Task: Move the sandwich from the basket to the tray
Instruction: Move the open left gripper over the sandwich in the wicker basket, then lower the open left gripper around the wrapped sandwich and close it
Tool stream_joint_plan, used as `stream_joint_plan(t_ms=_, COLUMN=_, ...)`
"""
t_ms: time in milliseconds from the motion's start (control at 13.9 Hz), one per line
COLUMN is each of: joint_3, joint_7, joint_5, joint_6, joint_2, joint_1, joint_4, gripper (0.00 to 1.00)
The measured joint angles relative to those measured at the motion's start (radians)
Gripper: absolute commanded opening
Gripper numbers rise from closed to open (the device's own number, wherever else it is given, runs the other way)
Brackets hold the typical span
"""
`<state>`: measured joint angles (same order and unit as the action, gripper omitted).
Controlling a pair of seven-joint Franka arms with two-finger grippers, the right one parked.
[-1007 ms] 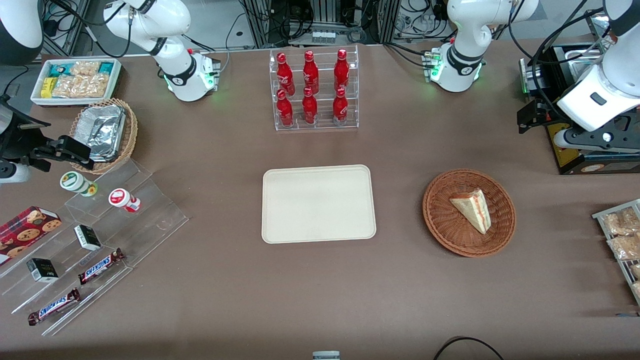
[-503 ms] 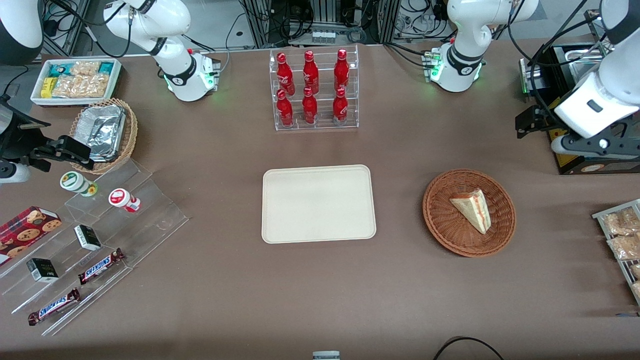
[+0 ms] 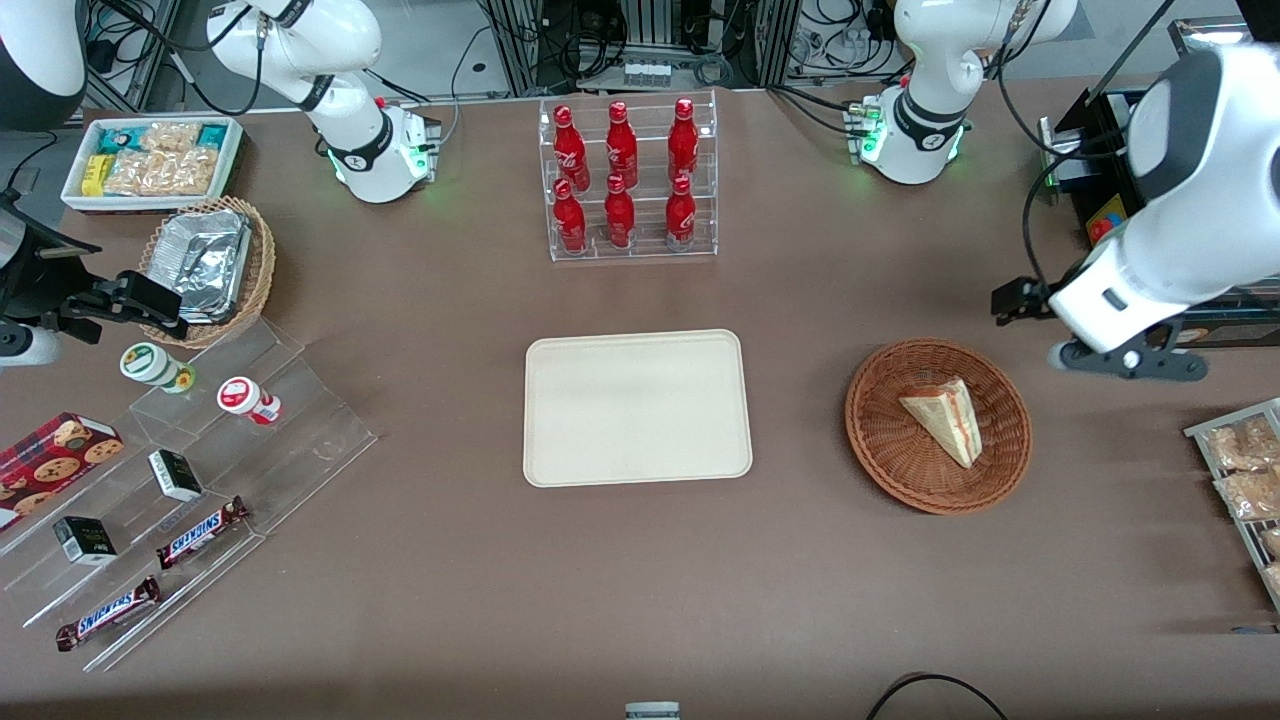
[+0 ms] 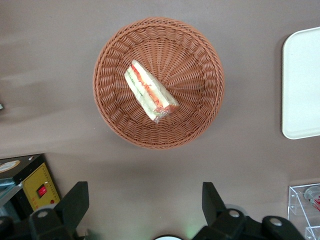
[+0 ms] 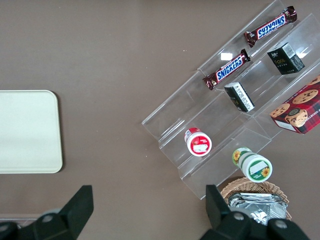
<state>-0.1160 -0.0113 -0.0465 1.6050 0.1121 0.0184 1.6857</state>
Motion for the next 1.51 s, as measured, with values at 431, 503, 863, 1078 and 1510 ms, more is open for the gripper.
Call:
stream_joint_plan(t_ms=431, joint_3=0.0, joint_7=0.0, joint_5=0.0, joint_6=0.103, joint_2=0.113, joint_1=0.0, joint_4=0.015, gripper=1.0)
stream_joint_plan(t_ms=503, joint_3=0.0, joint_7=0.0, joint_5=0.0, joint_6=0.129, joint_2=0.121, joint_1=-0.001, joint_4=0.024, gripper=1.0)
stream_joint_plan(t_ms=863, joint_3=0.008, joint_7=0.063, joint_5=0.0, joint_6=0.291, joint_2=0.123, joint_1=-0.008, joint_4=0.154, gripper=1.0)
stream_joint_plan(t_ms=1078, joint_3=0.009, joint_7=0.131, joint_5=0.0, joint_6=0.337, joint_2=0.12, joint_1=-0.008, joint_4=0.203, gripper=1.0)
stream_joint_plan(t_ms=1510, joint_3=0.035, joint_7=0.347, joint_5=0.001, joint_6=0.59, joint_2=0.047, joint_1=-0.028, joint_4=0.41, gripper=1.0)
